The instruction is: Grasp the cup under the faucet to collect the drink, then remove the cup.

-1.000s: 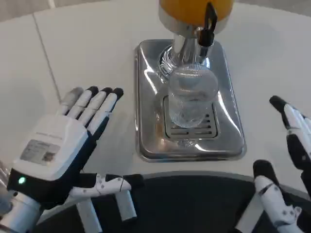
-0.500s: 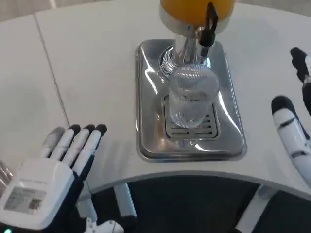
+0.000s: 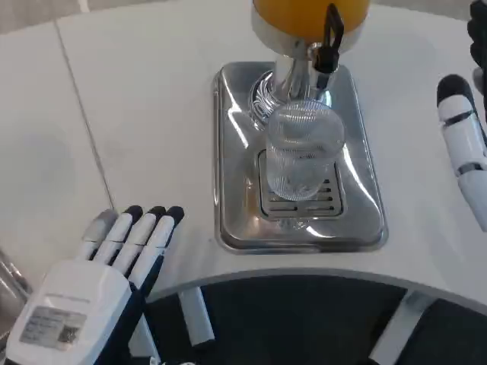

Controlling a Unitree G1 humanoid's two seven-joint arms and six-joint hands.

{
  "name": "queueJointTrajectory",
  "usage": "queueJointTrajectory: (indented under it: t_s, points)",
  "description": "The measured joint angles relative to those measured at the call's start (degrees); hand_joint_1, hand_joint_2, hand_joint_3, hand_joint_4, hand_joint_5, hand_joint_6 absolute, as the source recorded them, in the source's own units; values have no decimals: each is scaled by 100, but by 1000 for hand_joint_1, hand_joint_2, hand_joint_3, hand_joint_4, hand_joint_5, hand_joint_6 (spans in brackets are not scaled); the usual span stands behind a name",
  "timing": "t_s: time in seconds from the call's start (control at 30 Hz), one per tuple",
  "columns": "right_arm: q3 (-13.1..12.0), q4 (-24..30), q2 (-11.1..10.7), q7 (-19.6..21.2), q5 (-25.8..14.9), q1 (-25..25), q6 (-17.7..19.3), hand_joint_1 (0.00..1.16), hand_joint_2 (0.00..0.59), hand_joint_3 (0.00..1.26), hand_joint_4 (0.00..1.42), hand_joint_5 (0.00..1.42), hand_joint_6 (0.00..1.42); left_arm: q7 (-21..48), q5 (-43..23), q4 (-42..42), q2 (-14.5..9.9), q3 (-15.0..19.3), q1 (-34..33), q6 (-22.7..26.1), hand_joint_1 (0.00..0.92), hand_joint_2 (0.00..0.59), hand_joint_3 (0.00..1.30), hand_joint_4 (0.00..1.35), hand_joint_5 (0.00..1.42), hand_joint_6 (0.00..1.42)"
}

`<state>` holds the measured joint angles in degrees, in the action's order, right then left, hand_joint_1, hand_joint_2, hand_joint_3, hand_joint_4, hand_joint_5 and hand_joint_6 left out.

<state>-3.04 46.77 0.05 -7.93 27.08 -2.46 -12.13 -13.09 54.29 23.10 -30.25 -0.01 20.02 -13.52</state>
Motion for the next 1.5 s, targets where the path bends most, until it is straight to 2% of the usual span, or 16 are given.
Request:
queueJointTrajectory:
  t_s: [0.27, 0.5, 0.7, 0.83, 1.0, 1.2, 1.5]
  points:
    - [160, -615, 112, 469, -67, -556, -33, 0, 547, 0, 0, 0, 0, 1, 0, 42, 40, -60, 19, -37, 0, 18, 0, 0, 0, 0]
    - [277, -1086, 138, 605, -149, -1153, -151, 0, 551, 0, 0, 0, 0, 0, -8, 42, 41, -48, 6, -59, 0, 23, 0, 0, 0, 0]
    - [530, -1507, 179, 637, -149, -1797, -365, 3, 556, 0, 0, 0, 0, 1, -35, 25, 41, -41, -40, -69, 0, 25, 0, 0, 0, 0]
    - [698, -1582, 266, 691, -148, -2183, -537, 6, 558, 0, 0, 0, 0, 1, -48, -29, 42, -43, -57, -68, 0, 26, 0, 0, 0, 0]
    - [974, -1647, 265, 696, -153, -2307, -536, 8, 559, 0, 0, 0, 0, 2, -97, -100, 88, -47, -182, -67, 0, 26, 0, 0, 0, 0]
    - [1275, -1738, 241, 694, -173, -2178, -531, 10, 559, 0, 0, 0, 0, 6, -176, -168, 144, -98, -398, -63, 0, 27, 0, 0, 0, 0]
    - [1350, -1795, 169, 661, -265, -2175, -536, 13, 563, 0, 0, 0, 0, 8, -219, -273, 156, -101, -467, -61, 0, 29, 0, 0, 0, 0]
